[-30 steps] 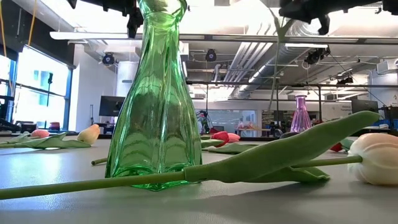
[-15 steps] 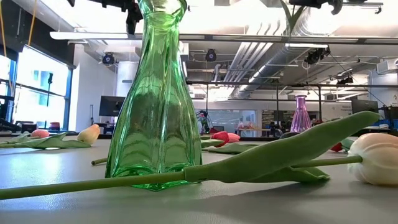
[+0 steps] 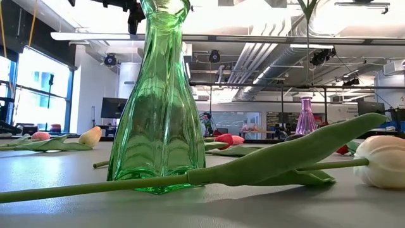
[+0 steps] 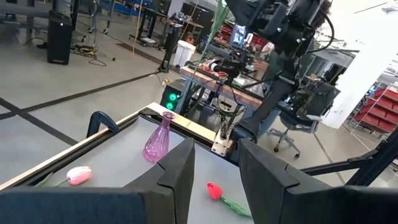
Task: Sort flowers into vase by color
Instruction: Put the right black flower into the violet vase
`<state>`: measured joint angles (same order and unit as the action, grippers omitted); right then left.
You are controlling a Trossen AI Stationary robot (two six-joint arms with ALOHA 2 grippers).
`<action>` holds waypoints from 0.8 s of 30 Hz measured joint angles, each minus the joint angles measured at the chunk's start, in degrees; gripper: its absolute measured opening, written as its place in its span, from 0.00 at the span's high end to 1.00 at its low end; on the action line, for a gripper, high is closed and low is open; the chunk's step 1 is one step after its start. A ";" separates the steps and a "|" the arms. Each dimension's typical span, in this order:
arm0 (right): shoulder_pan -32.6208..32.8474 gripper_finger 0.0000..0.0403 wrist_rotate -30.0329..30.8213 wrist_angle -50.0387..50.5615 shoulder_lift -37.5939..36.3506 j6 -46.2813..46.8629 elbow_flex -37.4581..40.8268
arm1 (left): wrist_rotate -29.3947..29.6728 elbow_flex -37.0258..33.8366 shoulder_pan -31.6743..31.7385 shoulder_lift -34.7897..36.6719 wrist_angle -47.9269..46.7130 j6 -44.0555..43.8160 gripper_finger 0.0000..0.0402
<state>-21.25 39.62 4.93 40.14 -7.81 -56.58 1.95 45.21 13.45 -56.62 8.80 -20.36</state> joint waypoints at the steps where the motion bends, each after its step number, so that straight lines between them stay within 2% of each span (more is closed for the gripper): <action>1: -0.86 1.00 -0.91 -0.02 0.10 0.18 0.11 | 0.00 0.00 0.00 -0.01 0.00 0.03 0.72; 15: -8.55 1.00 -7.29 4.10 7.15 4.62 1.19 | -0.01 -0.01 -0.51 -0.04 -1.33 1.11 0.72; 24: -9.92 1.00 -9.69 -2.71 7.06 3.85 1.21 | 0.01 -0.02 -0.92 -0.04 -4.53 1.09 0.72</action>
<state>-31.18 29.92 2.22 47.20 -3.96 -55.37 1.96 45.19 12.53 -56.66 4.27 -19.27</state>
